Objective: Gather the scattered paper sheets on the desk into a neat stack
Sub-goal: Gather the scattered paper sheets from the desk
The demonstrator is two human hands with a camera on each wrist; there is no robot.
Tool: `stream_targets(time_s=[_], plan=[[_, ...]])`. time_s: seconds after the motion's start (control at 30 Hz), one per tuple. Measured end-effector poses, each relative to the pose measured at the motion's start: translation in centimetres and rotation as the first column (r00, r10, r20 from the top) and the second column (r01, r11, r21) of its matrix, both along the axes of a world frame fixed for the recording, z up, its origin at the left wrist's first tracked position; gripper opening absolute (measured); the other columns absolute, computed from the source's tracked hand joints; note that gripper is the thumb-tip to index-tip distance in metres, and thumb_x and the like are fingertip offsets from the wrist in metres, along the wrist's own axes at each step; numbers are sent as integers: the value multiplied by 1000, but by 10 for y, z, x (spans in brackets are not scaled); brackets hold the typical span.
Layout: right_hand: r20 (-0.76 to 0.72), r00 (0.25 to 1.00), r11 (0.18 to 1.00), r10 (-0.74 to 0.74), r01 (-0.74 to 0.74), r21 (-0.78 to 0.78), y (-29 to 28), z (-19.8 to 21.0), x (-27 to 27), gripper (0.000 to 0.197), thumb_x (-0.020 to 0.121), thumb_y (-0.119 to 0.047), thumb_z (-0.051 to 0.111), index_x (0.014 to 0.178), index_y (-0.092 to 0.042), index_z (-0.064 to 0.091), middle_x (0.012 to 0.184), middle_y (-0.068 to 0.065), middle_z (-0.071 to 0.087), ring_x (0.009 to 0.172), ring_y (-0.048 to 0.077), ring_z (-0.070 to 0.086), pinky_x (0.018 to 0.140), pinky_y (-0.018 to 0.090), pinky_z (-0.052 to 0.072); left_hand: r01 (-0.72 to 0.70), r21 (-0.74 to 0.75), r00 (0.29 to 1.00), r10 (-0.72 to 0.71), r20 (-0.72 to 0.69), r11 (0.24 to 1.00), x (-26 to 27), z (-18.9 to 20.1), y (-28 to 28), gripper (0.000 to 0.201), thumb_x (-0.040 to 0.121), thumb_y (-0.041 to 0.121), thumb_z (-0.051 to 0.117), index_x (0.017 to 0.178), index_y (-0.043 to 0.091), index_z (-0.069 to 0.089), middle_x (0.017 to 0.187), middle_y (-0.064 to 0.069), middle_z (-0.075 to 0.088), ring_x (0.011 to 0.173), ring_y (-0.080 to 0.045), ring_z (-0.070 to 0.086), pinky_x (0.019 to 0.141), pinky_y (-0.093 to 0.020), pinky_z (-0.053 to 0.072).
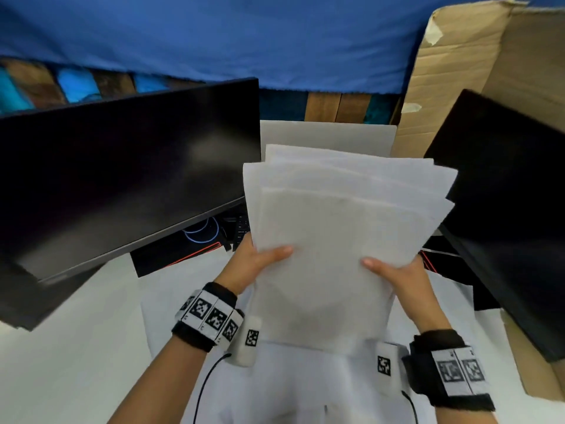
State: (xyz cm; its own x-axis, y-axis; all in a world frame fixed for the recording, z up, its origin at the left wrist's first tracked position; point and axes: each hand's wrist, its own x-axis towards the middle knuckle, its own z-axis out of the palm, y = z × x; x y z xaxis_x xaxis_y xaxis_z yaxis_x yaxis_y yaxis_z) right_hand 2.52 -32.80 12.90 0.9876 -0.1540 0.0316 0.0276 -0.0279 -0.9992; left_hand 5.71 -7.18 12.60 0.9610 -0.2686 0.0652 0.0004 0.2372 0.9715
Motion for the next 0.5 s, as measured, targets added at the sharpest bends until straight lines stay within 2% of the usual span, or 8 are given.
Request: stream_targets(time_s=[0.07, 0.1, 0.17, 0.2, 0.27, 0.33, 0.4, 0.5], plan=[[33, 999, 1000, 28, -28, -11, 8, 5, -4, 38, 66, 1, 75, 91, -25, 62, 84, -9, 72, 75, -5, 68, 63, 9, 52, 1, -18, 999, 0, 33, 1000, -7, 7, 7, 39, 54, 25, 74, 92, 28, 66, 86, 12, 76, 85, -7, 70, 72, -22, 56], [21, 998, 999, 54, -54, -3, 9, -1, -5, 40, 60, -7, 80, 93, -24, 63, 85, -7, 73, 77, -3, 69, 65, 10, 53, -8, -9, 1000, 8, 26, 1000, -10, 5, 9, 39, 53, 25, 74, 91, 27, 66, 85, 11, 76, 84, -8, 70, 72, -22, 57], [-55, 994, 996, 91, -91, 6, 14, -18, -7, 62, 42, -31, 87, 99, -20, 64, 90, -5, 75, 86, 5, 70, 73, 19, 55, -41, 27, 999, 41, -11, 999, -15, -5, 9, 36, 56, 20, 75, 91, 25, 65, 81, 12, 76, 81, -5, 70, 70, -20, 56], [-107, 988, 994, 112, -112, 3, 19, -24, -9, 71, 39, -36, 88, 103, -20, 63, 95, -3, 75, 92, 11, 70, 78, 23, 54, -59, 55, 998, 61, -34, 997, -18, -11, 9, 35, 60, 16, 74, 92, 25, 64, 81, 12, 76, 80, -4, 69, 70, -18, 55], [-157, 976, 988, 152, -155, -7, 29, -36, -10, 51, 59, -20, 83, 104, -23, 60, 103, 0, 69, 96, 15, 66, 77, 20, 54, -90, 99, 993, 96, -63, 991, -25, -22, 6, 34, 67, 13, 73, 99, 21, 63, 89, 6, 75, 85, -5, 69, 71, -18, 54], [-139, 983, 992, 120, -124, -17, 36, -35, -13, 36, 73, 0, 71, 94, -27, 59, 93, -6, 69, 91, 8, 63, 64, 11, 54, -154, 114, 983, 164, -84, 981, -32, -25, 7, 35, 73, 14, 71, 106, 15, 61, 99, 0, 73, 90, -11, 68, 71, -18, 54], [-67, 995, 997, 71, -72, -4, 33, -25, -15, 34, 73, 3, 68, 87, -27, 62, 76, -11, 74, 80, 3, 67, 58, 7, 52, -208, 86, 976, 212, -47, 974, -38, -18, 12, 24, 76, 10, 67, 98, 20, 64, 87, 8, 75, 85, -7, 69, 69, -17, 55], [18, 995, 995, 97, -97, 2, 36, -16, -21, 35, 64, -3, 71, 89, -25, 64, 76, -21, 74, 75, -5, 68, 64, 7, 52, -281, 36, 959, 279, 40, 959, -49, -4, 19, 24, 81, 0, 60, 83, 24, 64, 71, 20, 74, 73, 3, 68, 66, -13, 53]])
